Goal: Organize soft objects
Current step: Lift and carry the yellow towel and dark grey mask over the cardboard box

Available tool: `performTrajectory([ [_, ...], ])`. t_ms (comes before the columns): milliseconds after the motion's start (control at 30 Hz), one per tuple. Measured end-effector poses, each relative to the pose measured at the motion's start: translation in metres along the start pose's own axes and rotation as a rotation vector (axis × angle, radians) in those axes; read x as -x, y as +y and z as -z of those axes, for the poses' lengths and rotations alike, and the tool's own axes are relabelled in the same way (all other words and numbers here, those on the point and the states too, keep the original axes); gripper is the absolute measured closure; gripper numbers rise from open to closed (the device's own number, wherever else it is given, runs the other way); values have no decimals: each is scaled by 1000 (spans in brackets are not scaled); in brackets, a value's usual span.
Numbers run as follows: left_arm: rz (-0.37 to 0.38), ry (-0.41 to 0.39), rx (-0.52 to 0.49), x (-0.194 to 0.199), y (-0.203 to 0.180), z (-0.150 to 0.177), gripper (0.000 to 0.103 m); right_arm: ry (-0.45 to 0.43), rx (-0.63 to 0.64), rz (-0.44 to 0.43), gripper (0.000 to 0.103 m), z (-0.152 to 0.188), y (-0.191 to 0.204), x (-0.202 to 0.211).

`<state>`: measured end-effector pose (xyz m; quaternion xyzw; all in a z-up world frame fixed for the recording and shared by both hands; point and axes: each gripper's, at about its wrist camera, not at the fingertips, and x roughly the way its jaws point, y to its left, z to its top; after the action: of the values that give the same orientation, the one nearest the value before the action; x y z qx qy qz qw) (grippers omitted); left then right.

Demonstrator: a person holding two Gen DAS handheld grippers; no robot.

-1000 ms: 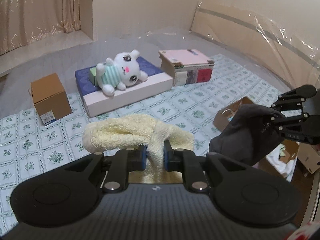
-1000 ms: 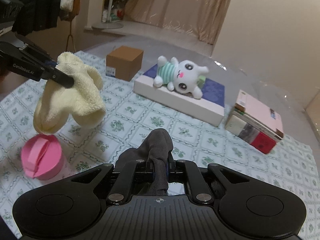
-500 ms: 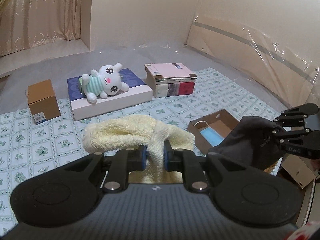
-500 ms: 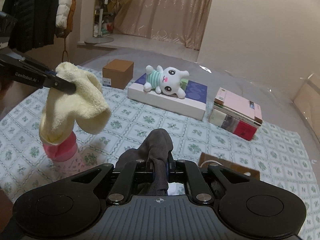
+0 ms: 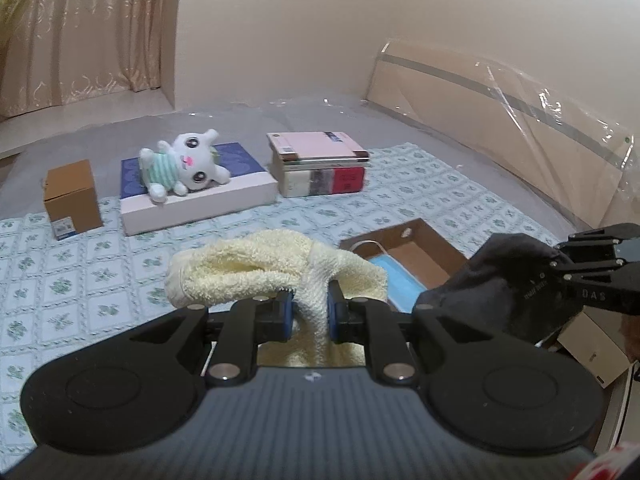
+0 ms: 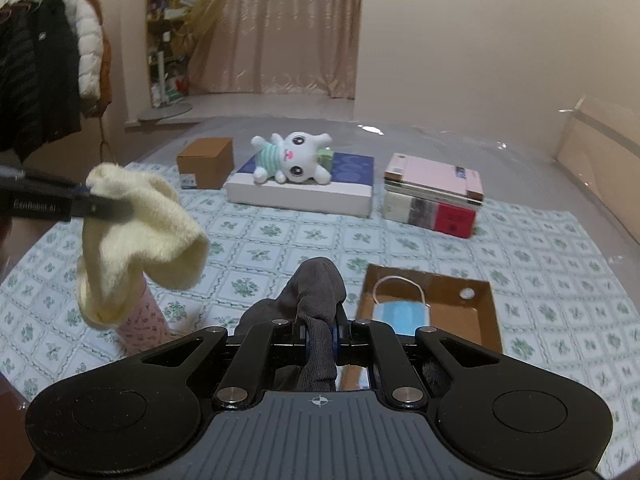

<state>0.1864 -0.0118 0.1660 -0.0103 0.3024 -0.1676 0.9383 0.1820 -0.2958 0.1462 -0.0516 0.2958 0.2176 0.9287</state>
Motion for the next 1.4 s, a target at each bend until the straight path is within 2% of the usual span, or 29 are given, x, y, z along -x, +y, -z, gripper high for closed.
performTrajectory([
  [267, 52, -10, -27, -4, -53, 16, 89, -17, -30, 47, 94, 23, -22, 31],
  [600, 129, 44, -85, -28, -103, 34, 89, 0, -94, 96, 94, 58, -53, 54],
  [867, 161, 81, -100, -44, -122, 43, 89, 13, -128, 116, 94, 71, -67, 61],
  [1400, 193, 113, -146, -67, -134, 39, 89, 15, -140, 154, 94, 69, -82, 65],
])
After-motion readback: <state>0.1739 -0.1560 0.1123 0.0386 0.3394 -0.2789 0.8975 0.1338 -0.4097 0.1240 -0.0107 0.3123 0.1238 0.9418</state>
